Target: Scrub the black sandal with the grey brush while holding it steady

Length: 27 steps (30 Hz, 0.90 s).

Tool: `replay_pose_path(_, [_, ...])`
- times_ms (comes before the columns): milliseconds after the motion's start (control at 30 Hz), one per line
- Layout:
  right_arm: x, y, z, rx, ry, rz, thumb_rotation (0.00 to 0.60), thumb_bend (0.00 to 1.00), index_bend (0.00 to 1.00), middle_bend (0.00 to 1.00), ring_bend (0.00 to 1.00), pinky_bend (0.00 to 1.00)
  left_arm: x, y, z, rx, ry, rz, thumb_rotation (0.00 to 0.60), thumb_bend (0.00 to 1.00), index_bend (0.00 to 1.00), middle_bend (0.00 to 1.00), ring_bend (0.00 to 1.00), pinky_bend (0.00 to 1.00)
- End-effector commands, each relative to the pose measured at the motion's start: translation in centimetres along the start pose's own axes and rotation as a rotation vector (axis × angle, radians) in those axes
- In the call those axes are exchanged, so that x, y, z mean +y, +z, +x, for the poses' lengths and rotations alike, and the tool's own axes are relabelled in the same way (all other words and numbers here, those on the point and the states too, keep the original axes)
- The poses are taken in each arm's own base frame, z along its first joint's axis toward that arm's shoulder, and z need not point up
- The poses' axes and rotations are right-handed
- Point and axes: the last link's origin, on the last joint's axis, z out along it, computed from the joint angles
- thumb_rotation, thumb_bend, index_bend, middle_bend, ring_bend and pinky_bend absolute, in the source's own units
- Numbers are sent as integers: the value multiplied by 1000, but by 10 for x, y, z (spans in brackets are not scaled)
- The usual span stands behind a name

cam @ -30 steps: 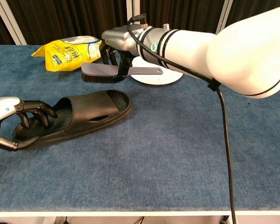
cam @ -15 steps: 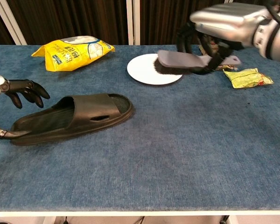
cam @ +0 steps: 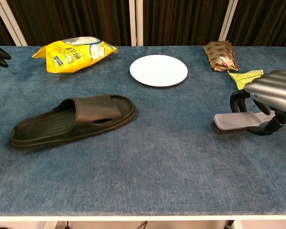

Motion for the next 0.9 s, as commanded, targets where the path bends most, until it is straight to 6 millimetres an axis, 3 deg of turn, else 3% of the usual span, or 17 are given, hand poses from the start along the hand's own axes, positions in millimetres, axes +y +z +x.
replay_pose_path(33, [0,3,-3,-13,-22,-23,600,519,942,713,611,438,-4,-1,-1,-3,-6,10,578,145,234,273,261,360])
replay_pose_path(300, [-4,14,-4,-29,-86,-55,600,491,912,710,608,400,-5,-1,-6,-30,-14,9,579,143,234,273,261,361])
replay_pose_path(467, [-9,17,-4,-45,-96,-58,600,474,837,685,586,380,-6,-1,-8,-42,-26,6,581,141,233,273,261,361])
replay_pose_path(733, [-9,18,-3,-63,-91,-52,600,384,511,460,337,242,-7,-1,-9,-61,-34,8,580,131,234,274,261,361])
replay_pose_path(900, [-10,17,-1,-62,-83,-47,600,359,393,374,249,190,-7,-1,-10,-67,-36,5,580,129,235,274,260,361])
